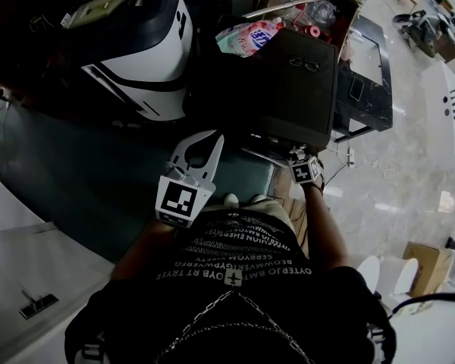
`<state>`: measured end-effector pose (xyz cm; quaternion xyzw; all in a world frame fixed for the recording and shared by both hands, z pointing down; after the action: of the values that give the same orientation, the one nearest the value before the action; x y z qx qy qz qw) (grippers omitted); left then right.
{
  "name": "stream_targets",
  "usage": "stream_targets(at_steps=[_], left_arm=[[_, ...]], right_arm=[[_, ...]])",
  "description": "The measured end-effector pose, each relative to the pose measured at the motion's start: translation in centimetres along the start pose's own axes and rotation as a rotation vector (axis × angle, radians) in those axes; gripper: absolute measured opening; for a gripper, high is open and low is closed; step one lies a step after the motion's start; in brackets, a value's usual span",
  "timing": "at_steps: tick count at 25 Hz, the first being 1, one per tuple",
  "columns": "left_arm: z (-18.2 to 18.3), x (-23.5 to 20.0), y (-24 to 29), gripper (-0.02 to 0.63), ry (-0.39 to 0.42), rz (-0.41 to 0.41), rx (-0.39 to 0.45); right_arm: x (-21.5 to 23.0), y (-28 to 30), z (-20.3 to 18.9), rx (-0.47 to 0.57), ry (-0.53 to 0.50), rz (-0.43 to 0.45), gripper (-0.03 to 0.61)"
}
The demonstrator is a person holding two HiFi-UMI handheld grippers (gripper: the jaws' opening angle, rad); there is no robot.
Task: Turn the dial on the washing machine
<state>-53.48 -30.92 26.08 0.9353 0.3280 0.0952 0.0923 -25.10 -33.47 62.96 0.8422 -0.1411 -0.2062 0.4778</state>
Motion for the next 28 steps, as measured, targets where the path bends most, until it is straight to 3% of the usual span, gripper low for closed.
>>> stream_targets(at_steps=[4, 7, 11, 14, 17, 19, 24, 28], left_arm=[[-0.3, -0.3, -0.4, 0.012, -0.006, 0.006, -0.007], [-0.4, -0.5, -0.7, 0.012, -0.011, 0.008, -0.006], [-0.2, -0.8, -0.9, 0.012, -0.01, 0.016, 0.001], [0.0, -1.3, -1.0, 0.012, -0.006, 0.024, 0.012], [0.2, -1.7, -1.1, 0.012, -0.002, 0.029, 0.019], [0.0, -1.9, -1.0, 0.012, 0.001, 0.028, 0.021], [0.6, -2.1, -0.6, 0.012, 0.02, 0.017, 0.047], [0.9, -1.4, -0.2, 0.012, 0.0, -0.009, 0.071]], right_arm=[[0.4, 0.3, -0.8, -0.024, 0.047, 0.012, 0.168], [0.5, -0.4, 0.0, 0.015, 0.056, -0.003, 0.167], [-0.1, -4.0, 2.8, 0.148, 0.11, 0.007, 0.126], [-0.5, -9.2, 6.1, 0.336, 0.163, 0.023, -0.003], [-0.5, -15.6, 9.8, 0.562, 0.194, 0.055, -0.003], [-0.2, -19.5, 11.8, 0.647, 0.16, 0.03, -0.003], [0.0, -26.5, 16.1, 0.775, 0.059, -0.046, -0.005], [0.4, -28.0, 16.1, 0.766, 0.078, -0.058, -0.005]])
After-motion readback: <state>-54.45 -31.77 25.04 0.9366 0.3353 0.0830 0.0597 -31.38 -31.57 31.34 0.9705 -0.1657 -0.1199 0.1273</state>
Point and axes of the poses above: the fingertips, and each gripper's own axes: y forward along the fingers, x to its right, z out of its top, the point moved 1 cm from there along -y, backward along the fingers, and after that the axes turned 1 degree about y, right-handed, at the moved point
